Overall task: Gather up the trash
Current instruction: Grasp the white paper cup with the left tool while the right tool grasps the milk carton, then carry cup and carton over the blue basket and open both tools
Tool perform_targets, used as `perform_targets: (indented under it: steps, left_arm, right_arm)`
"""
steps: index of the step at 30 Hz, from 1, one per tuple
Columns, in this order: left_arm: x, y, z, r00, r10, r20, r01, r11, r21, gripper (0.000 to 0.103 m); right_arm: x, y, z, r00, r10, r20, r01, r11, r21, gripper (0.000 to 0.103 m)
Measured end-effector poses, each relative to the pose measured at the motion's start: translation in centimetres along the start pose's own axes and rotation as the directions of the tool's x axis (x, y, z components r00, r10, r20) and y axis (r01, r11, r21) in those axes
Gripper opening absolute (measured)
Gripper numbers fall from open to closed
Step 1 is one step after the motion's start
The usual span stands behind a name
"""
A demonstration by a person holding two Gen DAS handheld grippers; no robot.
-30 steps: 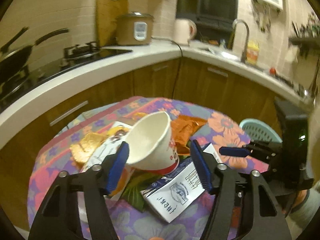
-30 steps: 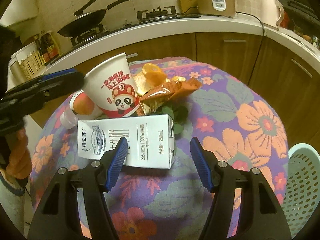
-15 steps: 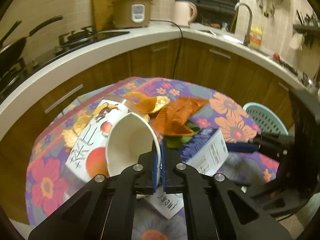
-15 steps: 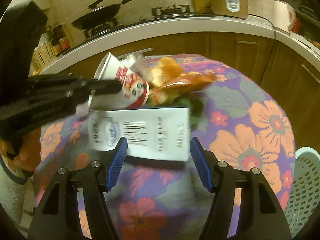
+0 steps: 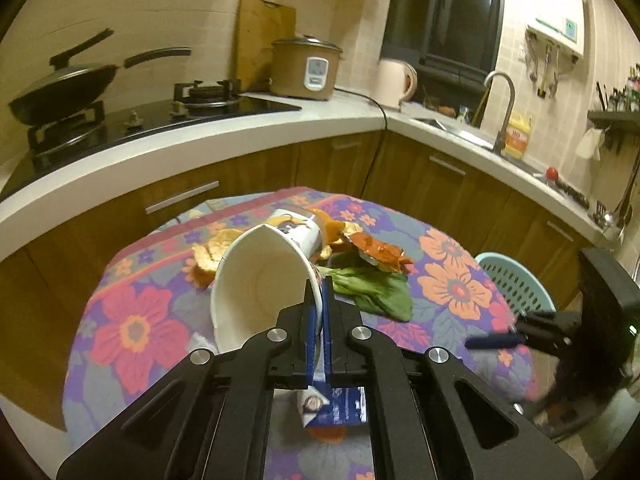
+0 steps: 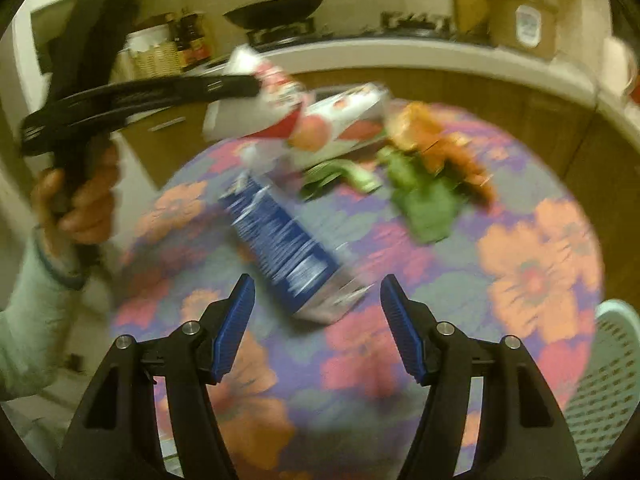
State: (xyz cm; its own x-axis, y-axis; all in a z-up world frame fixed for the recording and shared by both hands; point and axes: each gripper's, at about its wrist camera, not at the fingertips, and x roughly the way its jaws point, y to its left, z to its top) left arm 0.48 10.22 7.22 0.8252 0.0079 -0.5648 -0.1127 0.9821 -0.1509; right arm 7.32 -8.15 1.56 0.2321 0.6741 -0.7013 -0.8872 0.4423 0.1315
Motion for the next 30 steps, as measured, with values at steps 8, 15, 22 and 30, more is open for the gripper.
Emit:
perform_targets:
  steps: [8, 15, 22, 30]
  left_arm:
    - [-1.4, 0.4, -0.8, 1.000, 0.009, 0.008, -0.009, 1.000, -0.002, 0.001]
    - [-1.2, 0.1, -1.3, 1.000, 0.003, 0.003, -0.003, 1.000, 0.002, 0.001]
    - [-1.2, -1.6, -1.4, 1.000, -0.010, -0.003, 0.011, 1.000, 0.016, 0.001]
    - [-0.9, -5.4, -0.1, 0.999, -0.032, 0.001, 0.032, 0.997, 0.075, 0.001]
  right_arm:
    - [1.9, 1.9, 2.2, 0.998, -0.048, 0.050, 0.057, 0.978, -0.202, 0.081]
    - [6.1, 0.2, 2.9, 0.998, 0.000, -0.064, -0.011, 0.985, -0.175, 0.081]
    - [5.6, 0.6, 2.0, 0.998, 0.009, -0.057, -0.018, 0.987, -0.157, 0.043]
    - [1.8, -0.6, 0.0, 0.997, -0.066, 0.036, 0.069, 0.994, -0.085, 0.035]
